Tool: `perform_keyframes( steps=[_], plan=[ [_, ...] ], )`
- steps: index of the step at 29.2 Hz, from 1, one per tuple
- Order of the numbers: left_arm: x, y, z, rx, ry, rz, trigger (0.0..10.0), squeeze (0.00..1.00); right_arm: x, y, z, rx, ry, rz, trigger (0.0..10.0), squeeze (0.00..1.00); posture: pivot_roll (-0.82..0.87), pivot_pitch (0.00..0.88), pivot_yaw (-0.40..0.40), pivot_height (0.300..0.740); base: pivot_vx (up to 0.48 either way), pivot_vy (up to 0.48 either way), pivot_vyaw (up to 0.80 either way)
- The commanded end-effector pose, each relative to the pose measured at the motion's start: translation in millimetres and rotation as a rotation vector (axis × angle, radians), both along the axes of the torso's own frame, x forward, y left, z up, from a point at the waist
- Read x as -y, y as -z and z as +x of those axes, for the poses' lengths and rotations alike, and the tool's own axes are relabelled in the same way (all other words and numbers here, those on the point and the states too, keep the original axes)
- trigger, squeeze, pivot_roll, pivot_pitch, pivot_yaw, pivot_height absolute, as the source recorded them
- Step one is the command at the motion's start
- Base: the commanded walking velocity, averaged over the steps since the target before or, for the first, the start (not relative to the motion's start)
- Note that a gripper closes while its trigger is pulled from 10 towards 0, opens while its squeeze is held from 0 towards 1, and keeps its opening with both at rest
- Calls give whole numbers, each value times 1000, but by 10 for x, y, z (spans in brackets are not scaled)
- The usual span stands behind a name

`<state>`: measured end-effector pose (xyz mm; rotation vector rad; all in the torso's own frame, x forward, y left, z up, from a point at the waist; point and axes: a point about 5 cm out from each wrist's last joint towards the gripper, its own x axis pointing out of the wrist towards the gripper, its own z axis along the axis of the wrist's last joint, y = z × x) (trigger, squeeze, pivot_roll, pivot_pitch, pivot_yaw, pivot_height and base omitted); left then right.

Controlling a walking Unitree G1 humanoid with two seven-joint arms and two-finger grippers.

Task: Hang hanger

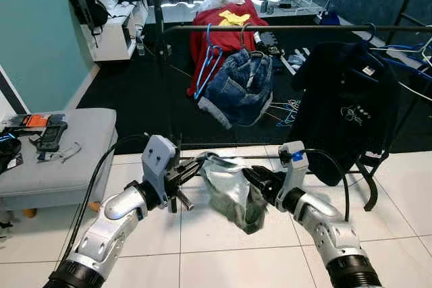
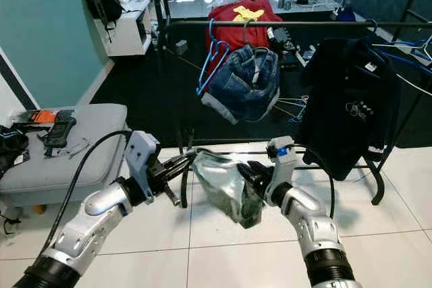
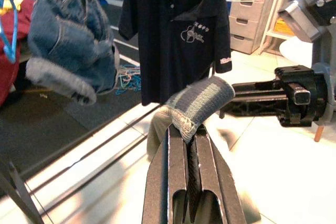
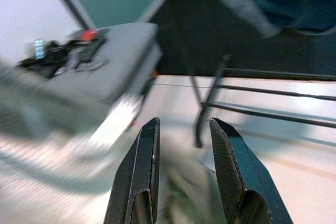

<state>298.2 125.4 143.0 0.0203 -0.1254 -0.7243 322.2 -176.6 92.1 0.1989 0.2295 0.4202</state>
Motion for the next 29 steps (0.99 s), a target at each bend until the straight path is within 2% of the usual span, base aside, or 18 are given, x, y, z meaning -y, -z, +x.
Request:
perform_keyframes(
  steps=[1, 4, 7, 9, 12, 13, 17, 18, 19, 20, 21, 22, 23, 25, 27, 28, 29],
  plan=[
    [-35, -27, 59, -27, -32, -17, 0, 0, 55, 51, -17, -10, 41, -8, 10000, 0, -59, 49, 19, 740, 0, 0, 0],
    [-50, -35, 70, -67, -33, -8, 0, 0, 60, 100, -53, -33, 44, -12, 10000, 0, -59, 49, 21, 740, 0, 0, 0],
    [-54, -29, 73, -61, -23, 37, 0, 0, 9, 165, -118, -83, -18, 22, 10000, 0, -60, 48, 22, 740, 0, 0, 0],
    [-87, 122, 119, -172, -80, 88, 0, 0, 11, 306, -175, -133, 3, -47, 10000, 0, -60, 43, 26, 740, 0, 0, 0],
    [-104, 187, 134, -220, -105, 109, 0, 0, 14, 364, -197, -151, 15, -79, 10000, 0, -60, 43, 26, 740, 0, 0, 0],
    [-97, 263, 120, -255, -106, 129, 10000, 0, 43, 416, -191, -165, 70, -84, 10000, 0, -61, 39, 29, 740, 0, 0, 0],
    [-98, 368, 108, -320, -128, 145, 10000, 0, 67, 467, -189, -181, 128, -88, 10000, 0, -61, 38, 32, 740, 0, 0, 0],
    [-142, 518, 144, -400, -241, 169, 10000, 0, 52, 556, -200, -230, 189, -117, 10000, 0, -63, 32, 39, 740, 0, 0, 0],
    [-189, 639, 171, -433, -354, 212, 10000, 0, 34, 608, -208, -239, 238, -141, 10000, 0, -63, 27, 40, 740, 0, 0, 0],
    [-227, 730, 179, -471, -441, 190, 10000, 0, 20, 647, -215, -250, 270, -159, 10000, 0, -64, 24, 39, 740, 0, 0, 0],
    [-260, 802, 169, -516, -509, 125, 10000, 0, 22, 672, -223, -258, 295, -179, 10000, 0, -66, 23, 34, 740, 0, 0, 0],
    [-260, 802, 169, -516, -509, 125, 10000, 0, 22, 672, -223, -258, 295, -179, 10000, 0, -66, 23, 34, 740, 0, 0, 0],
    [-299, 833, 153, -514, -551, 73, 10000, 0, 42, 665, -223, -242, 313, -211, 10000, 0, -67, 22, 32, 740, 0, 0, 0],
    [-383, 948, 84, -546, -632, 122, 10000, 0, 99, 629, -214, -183, 334, -356, 10000, 0, -70, 18, 24, 740, 0, 0, 0],
    [-373, 1001, 29, -590, -630, 69, 10000, 0, 106, 603, -204, -152, 360, -370, 10000, 0, -70, 13, 10, 740, 0, 0, 0],
    [-373, 1001, 29, -590, -630, 69, 10000, 0, 106, 603, -204, -152, 360, -370, 10000, 0, -70, 13, 10, 740, 0, 0, 0],
    [-366, 1004, 15, -605, -619, 24, 10000, 0, 82, 588, -197, -135, 349, -359, 10000, 0, -71, 11, 6, 740, 0, 0, 0]
  ],
)
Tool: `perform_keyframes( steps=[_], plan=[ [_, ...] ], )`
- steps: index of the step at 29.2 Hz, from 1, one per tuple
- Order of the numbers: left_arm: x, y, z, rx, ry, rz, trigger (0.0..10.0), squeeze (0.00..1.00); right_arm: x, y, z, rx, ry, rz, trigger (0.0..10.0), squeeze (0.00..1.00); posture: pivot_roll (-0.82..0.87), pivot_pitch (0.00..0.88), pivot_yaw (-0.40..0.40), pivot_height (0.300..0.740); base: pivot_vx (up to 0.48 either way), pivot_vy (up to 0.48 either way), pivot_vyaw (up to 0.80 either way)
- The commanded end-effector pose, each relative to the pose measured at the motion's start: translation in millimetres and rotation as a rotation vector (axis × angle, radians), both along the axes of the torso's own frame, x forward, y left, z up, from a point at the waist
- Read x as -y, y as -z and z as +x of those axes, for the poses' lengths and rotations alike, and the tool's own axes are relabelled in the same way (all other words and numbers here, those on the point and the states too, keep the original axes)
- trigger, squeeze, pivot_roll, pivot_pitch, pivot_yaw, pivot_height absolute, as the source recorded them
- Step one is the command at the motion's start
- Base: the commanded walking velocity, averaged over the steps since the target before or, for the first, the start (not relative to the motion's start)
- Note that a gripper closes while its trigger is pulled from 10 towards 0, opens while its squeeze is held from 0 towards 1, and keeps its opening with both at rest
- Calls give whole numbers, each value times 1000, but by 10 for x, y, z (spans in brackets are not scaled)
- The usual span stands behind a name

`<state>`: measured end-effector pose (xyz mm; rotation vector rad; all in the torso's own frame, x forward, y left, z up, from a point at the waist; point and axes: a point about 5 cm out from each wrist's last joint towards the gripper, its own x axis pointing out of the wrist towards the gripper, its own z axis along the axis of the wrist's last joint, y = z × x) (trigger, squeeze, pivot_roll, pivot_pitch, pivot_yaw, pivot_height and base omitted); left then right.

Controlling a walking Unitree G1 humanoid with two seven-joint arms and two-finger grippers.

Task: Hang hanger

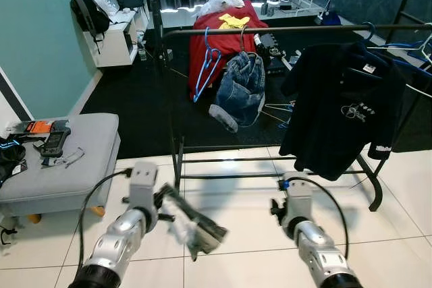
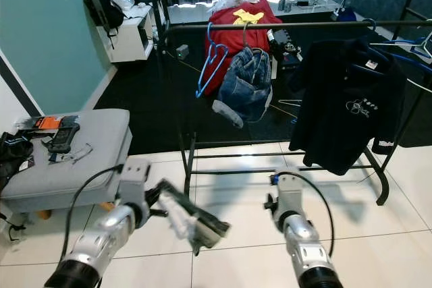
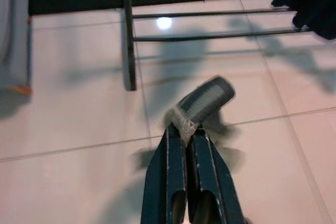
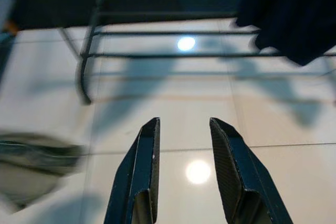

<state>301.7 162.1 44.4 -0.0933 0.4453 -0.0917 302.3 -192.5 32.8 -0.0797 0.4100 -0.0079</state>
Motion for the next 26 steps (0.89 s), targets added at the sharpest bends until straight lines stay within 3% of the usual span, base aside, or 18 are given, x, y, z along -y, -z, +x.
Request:
perform_keyframes(
  steps=[1, 4, 10, 21, 24, 26],
  plan=[
    [0, 18, -19, -11, -8, -37, 10000, 0, -78, -5, 2, 18, -24, -2, 10000, 0, -71, 11, 6, 740, 0, 0, 0],
    [-2, -53, -29, 52, 35, -44, 10000, 0, -195, -30, 30, 40, -88, 72, 10000, 0, -67, 5, -8, 740, 0, 0, 0],
    [42, -93, -14, 130, 27, -25, 10000, 0, -304, -36, 45, 60, -118, 104, 10000, 0, -65, 3, -20, 740, 0, 0, 0],
    [54, -219, 85, 211, -47, -8, 10000, 0, -406, -211, 173, 155, -126, 97, 10000, 0, -77, 11, -24, 740, 99, 0, 0],
    [75, -356, 140, 297, -47, -29, 10000, 0, -431, -322, 229, 207, -137, 121, 10000, 0, -76, 11, -19, 740, 304, 0, 0],
    [76, -398, 159, 320, -41, 2, 10000, 0, -445, -378, 258, 234, -151, 94, 10000, 0, -75, 9, -16, 740, 315, 0, 0]
  ],
)
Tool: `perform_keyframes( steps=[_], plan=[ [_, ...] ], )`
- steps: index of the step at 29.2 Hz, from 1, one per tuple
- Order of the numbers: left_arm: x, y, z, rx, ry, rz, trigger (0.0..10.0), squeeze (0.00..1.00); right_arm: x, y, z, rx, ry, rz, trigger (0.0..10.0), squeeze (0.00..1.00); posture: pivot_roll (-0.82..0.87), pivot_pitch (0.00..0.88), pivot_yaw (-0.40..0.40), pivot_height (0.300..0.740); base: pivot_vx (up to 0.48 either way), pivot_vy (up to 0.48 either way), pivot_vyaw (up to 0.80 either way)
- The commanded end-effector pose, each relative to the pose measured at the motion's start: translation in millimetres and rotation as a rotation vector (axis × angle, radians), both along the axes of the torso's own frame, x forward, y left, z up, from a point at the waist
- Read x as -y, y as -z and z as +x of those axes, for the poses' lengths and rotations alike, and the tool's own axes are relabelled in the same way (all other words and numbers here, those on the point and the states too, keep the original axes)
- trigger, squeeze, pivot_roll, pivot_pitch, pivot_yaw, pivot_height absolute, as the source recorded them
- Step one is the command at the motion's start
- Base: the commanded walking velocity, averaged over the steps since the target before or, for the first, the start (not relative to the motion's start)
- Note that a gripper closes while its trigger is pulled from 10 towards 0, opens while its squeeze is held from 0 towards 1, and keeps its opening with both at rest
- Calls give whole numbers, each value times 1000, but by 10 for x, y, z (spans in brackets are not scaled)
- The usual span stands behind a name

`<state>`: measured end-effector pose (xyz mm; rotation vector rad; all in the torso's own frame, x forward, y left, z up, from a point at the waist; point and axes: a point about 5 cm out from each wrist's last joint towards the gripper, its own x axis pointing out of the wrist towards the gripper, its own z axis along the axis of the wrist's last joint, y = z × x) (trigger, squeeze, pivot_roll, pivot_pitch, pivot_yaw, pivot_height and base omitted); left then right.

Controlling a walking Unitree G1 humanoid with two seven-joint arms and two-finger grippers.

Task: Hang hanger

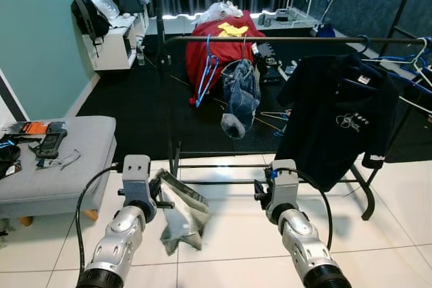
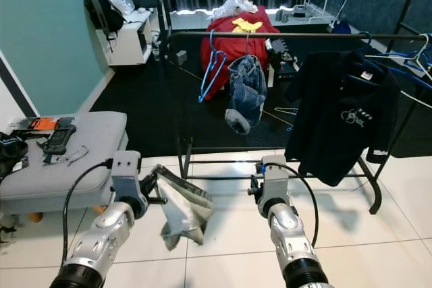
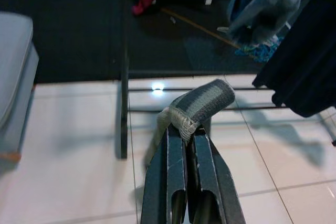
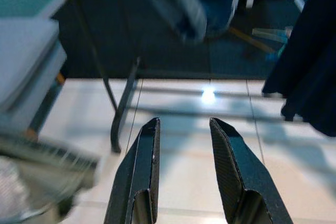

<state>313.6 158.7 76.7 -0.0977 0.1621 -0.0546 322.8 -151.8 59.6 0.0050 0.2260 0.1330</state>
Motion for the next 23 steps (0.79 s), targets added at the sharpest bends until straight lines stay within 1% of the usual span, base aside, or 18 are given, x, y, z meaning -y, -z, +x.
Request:
perform_keyframes(
  steps=[1, 2, 4, 8, 10, 14, 19, 20, 21, 22, 23],
  plan=[
    [42, -75, 40, 39, 8, 12, 10000, 0, -38, -110, 53, 58, -19, -16, 10000, 0, -75, 9, -16, 740, 315, 0, 0],
    [42, -75, 40, 39, 8, 12, 10000, 0, -38, -110, 53, 58, -19, -16, 10000, 0, -75, 9, -16, 740, 315, 0, 0],
    [28, -92, 52, 42, -7, 17, 10000, 0, -73, -144, 74, 72, -45, -35, 10000, 0, -70, 8, -13, 740, 347, 0, 800],
    [23, -101, 60, 43, -14, 12, 10000, 0, -85, -148, 82, 74, -53, -41, 10000, 0, -65, 8, -12, 740, 356, 0, 800],
    [10, -121, 71, 49, -19, 14, 10000, 0, -100, -151, 84, 79, -66, -42, 10000, 0, -66, 7, -11, 740, 360, 0, 0],
    [-36, -161, 93, 63, -42, 20, 10000, 0, -109, -169, 78, 94, -81, -2, 10000, 0, -69, 8, -12, 740, 363, 0, 0],
    [-50, -160, 101, 69, -46, 30, 10000, 0, -102, -185, 77, 105, -96, -2, 10000, 0, -65, 11, -10, 740, 369, 0, 0],
    [-36, -172, 111, 75, -34, 30, 10000, 0, -96, -234, 87, 136, -93, -2, 10000, 0, -63, 13, -8, 740, 386, 0, 0],
    [-36, -172, 111, 75, -34, 30, 10000, 0, -96, -234, 87, 136, -93, -2, 10000, 0, -63, 13, -8, 740, 386, 0, 0],
    [-16, -191, 118, 84, -18, 31, 10000, 0, -84, -304, 100, 179, -81, -17, 10000, 0, -62, 14, -7, 740, 394, 0, 0],
    [-16, -191, 118, 84, -18, 31, 10000, 0, -84, -304, 100, 179, -81, -17, 10000, 0, -62, 14, -7, 740, 394, 0, 0]
  ],
)
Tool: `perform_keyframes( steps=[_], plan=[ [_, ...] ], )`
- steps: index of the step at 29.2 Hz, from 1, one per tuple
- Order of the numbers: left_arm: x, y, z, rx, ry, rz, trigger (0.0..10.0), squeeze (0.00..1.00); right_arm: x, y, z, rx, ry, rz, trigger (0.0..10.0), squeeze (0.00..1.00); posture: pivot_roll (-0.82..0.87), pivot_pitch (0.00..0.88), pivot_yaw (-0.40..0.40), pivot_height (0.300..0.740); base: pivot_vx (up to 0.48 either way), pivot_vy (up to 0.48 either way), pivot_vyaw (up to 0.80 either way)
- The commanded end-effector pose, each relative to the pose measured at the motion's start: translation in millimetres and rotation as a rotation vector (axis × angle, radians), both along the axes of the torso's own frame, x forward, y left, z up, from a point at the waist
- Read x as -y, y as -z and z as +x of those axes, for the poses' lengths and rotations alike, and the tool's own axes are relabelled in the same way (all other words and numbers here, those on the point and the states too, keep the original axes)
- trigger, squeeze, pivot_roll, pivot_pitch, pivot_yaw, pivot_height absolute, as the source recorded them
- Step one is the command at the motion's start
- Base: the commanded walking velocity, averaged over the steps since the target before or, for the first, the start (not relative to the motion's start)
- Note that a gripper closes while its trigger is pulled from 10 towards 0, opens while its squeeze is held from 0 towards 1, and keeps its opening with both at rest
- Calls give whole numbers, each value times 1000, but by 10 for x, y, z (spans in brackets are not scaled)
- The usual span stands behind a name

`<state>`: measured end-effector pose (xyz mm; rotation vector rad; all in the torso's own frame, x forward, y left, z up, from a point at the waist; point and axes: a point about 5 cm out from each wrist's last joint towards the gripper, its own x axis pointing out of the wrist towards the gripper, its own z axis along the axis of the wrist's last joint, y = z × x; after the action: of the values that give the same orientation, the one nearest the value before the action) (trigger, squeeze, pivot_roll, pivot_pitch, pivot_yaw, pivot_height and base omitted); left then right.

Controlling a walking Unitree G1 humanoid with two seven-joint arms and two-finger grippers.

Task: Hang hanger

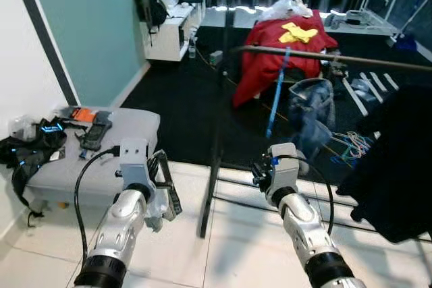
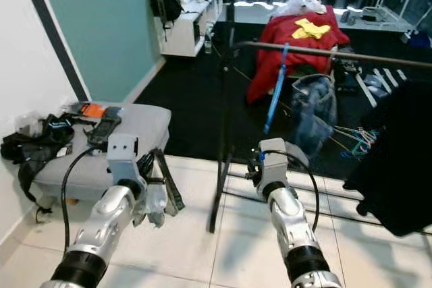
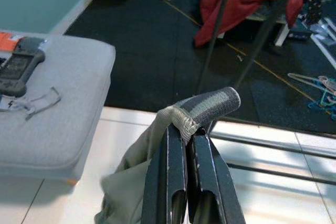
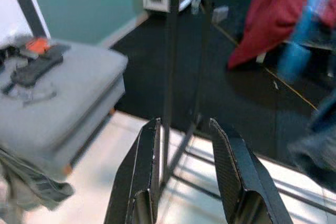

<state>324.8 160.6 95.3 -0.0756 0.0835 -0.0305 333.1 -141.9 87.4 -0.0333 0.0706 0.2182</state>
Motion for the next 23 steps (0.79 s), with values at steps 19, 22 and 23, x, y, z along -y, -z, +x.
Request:
perform_keyframes(
  steps=[19, 22, 23],
  plan=[
    [169, -65, 1, 43, 151, -20, 10000, 0, 44, -580, -60, 385, 144, -81, 10000, 0, -80, 28, 18, 740, 385, 0, -114],
    [173, -60, -9, 39, 156, -48, 10000, 0, 48, -622, -80, 425, 165, -120, 10000, 0, -83, 29, 16, 740, 0, 0, 0],
    [191, -53, -22, 31, 174, -53, 10000, 0, 56, -654, -105, 466, 191, -168, 10000, 0, -80, 26, 14, 740, 0, 0, 0]
  ],
)
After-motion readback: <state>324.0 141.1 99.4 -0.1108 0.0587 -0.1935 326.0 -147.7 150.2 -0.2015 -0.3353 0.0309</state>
